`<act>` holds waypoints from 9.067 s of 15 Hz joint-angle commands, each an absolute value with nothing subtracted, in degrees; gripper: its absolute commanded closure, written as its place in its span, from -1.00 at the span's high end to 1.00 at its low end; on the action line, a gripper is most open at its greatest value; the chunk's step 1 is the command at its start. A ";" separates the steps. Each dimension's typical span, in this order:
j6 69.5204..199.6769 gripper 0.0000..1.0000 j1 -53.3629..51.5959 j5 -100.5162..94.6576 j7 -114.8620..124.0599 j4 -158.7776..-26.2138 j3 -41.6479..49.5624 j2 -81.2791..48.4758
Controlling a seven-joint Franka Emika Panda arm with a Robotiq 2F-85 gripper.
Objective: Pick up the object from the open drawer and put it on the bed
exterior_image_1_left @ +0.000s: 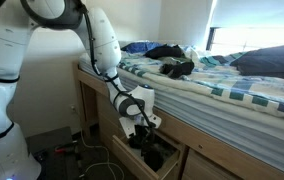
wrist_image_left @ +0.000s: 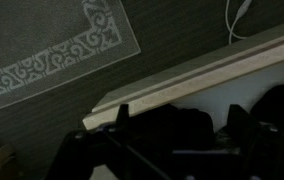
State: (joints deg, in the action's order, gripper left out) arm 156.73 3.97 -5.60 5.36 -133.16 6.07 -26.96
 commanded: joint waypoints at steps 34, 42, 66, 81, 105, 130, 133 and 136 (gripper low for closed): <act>178.27 1.00 2.46 -3.67 4.38 -126.88 11.79 -42.19; 178.14 1.00 2.30 -3.11 3.71 -122.91 11.13 -44.92; 177.61 -0.28 3.05 -2.01 3.78 -116.59 9.98 -50.95; 174.89 -0.84 -10.78 -5.05 4.04 -128.91 23.08 -37.72; 156.89 -0.84 -44.19 -31.61 11.04 -141.94 57.91 -11.01; 163.46 -0.84 -44.28 -20.29 -8.35 -144.48 52.72 2.36; 161.85 -0.84 -44.42 -22.46 -8.67 -143.23 52.81 5.50; 158.84 -0.84 -26.51 -20.18 -12.30 -141.53 34.05 6.64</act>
State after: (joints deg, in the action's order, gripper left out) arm 162.78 -37.50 -21.22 -8.32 -142.78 45.25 3.52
